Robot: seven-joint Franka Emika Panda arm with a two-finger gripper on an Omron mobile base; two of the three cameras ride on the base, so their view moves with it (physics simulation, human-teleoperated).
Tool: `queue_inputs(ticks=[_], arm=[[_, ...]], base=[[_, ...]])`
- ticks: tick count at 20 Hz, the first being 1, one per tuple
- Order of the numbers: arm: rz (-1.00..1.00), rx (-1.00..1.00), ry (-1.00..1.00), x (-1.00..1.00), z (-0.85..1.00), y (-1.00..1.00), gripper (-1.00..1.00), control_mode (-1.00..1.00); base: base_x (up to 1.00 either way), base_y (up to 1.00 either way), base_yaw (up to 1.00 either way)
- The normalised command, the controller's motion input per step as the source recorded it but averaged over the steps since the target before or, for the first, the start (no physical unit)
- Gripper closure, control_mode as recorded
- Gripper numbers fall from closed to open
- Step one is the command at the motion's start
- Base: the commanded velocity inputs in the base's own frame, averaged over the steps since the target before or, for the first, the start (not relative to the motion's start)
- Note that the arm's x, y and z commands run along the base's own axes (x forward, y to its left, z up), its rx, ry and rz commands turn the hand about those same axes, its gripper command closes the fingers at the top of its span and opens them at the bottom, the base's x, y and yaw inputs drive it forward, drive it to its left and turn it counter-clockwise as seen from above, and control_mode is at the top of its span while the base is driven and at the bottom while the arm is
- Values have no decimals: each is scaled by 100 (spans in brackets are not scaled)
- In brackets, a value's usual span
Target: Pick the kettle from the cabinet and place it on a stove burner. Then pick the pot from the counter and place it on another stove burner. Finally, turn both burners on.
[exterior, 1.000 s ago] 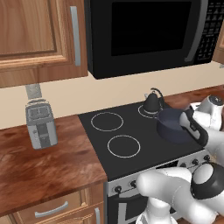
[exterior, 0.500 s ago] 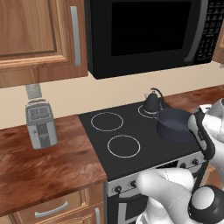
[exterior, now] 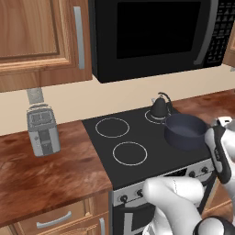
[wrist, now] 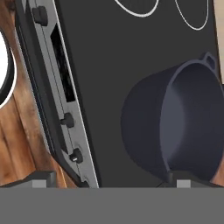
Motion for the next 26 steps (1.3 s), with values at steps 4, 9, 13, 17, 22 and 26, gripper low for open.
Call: queue_inputs(ticks=[4, 9, 13, 17, 22, 26], arm=[[0, 11, -1, -28, 0, -19, -100, -100], [0, 12, -2, -28, 0, -21, -100, -100], [0, 11, -6, -30, 0, -18, -100, -100], [0, 8, -9, -33, 0, -11, -100, -100], [-2, 7, -13, -31, 0, -1, -100, -100], [-4, 8, -15, -27, 0, 0, -100, -100]], base=[[0, 0, 0], [0, 0, 0], [0, 0, 0], [0, 0, 0], [0, 0, 0], [0, 0, 0]])
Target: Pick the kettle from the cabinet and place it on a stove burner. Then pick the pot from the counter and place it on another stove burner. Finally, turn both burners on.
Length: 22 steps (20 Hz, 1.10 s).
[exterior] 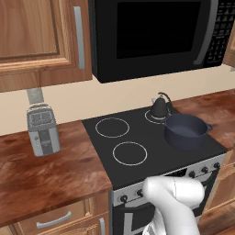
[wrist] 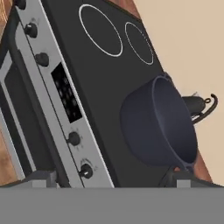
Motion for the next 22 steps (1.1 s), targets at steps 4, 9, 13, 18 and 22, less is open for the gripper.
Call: queue_inputs(ticks=[4, 9, 13, 18, 22], arm=[[-7, 8, -14, -14, 0, 0, -100, -100], [-8, 9, -12, -9, 0, 0, -100, -100], [-11, 11, -11, -3, 0, 0, -100, -100], [-7, 10, -1, -6, 0, -12, -100, -100], [-14, 9, -2, 0, -8, -2, -100, -100]], base=[[0, 0, 0], [0, 0, 0], [0, 0, 0], [0, 0, 0], [0, 0, 0]])
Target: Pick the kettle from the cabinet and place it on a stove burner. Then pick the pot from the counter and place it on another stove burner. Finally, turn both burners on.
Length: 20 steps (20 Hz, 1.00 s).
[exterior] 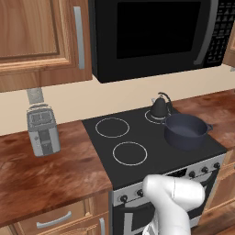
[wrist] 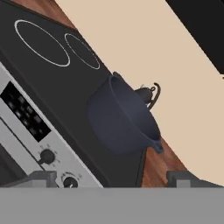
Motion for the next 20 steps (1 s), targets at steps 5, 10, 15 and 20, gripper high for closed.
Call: queue_inputs(ticks=[5, 10, 15, 20], arm=[[-18, 11, 0, 0, -14, 3, -100, -100], [-13, 13, 0, 0, -15, 10, -100, -100], [-1, 11, -4, -8, -4, 2, -100, -100], [0, 8, -10, -13, -1, 1, -100, -100]], base=[[0, 0, 0], [0, 0, 0], [0, 0, 0], [0, 0, 0]])
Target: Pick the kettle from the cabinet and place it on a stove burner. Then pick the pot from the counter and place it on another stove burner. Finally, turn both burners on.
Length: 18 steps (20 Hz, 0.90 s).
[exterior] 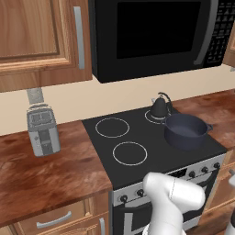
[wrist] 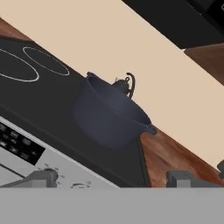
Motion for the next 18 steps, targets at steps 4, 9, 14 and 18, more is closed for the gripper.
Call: queue_inputs(ticks=[4, 9, 14, 18], arm=[[0, 8, -6, -4, -4, 4, -100, -100], [0, 7, -3, 0, -3, 10, -100, -100], [0, 6, -2, 0, -6, 12, -100, -100], [0, 6, 0, 0, -13, 12, -100, -100]], base=[[0, 0, 0], [0, 0, 0], [0, 0, 0], [0, 0, 0]])
